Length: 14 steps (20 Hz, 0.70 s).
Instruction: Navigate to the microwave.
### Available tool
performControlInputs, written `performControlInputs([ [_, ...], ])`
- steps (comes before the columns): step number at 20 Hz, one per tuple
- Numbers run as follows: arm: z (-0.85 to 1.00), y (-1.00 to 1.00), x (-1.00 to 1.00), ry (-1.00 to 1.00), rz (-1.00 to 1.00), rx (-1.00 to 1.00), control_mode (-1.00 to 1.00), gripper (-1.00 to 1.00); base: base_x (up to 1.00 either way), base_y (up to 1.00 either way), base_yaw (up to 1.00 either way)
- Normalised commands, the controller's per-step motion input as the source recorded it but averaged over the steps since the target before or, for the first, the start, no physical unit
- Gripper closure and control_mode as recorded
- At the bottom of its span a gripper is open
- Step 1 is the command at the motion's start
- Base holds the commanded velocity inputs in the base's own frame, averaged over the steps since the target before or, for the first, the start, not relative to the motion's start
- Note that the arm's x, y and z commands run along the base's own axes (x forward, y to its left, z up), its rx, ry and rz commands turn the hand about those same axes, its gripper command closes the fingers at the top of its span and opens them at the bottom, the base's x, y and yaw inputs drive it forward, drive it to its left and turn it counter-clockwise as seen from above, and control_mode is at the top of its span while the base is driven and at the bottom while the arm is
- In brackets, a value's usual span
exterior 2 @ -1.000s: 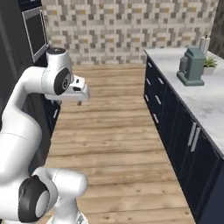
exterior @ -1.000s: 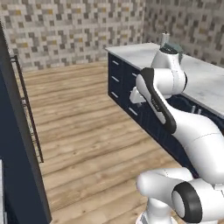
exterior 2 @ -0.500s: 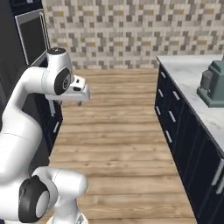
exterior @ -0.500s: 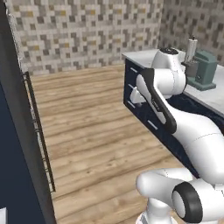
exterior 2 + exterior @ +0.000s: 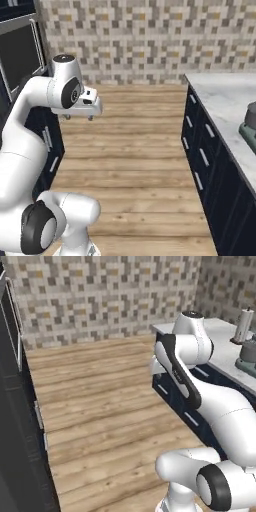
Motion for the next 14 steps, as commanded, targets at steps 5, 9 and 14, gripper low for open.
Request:
performControlInputs([
  [5, 0.0, 0.0, 0.0, 0.0, 0.0, 0.0, 1.0, -1.0, 1.0, -0.28, 0.06],
  [9, 0.0, 0.0, 0.0, 0.0, 0.0, 0.0, 1.0, -1.0, 1.0, -0.18, 0.07],
  [14, 0.0, 0.0, 0.0, 0.0, 0.0, 0.0, 1.0, -1.0, 1.0, -0.05, 0.14],
])
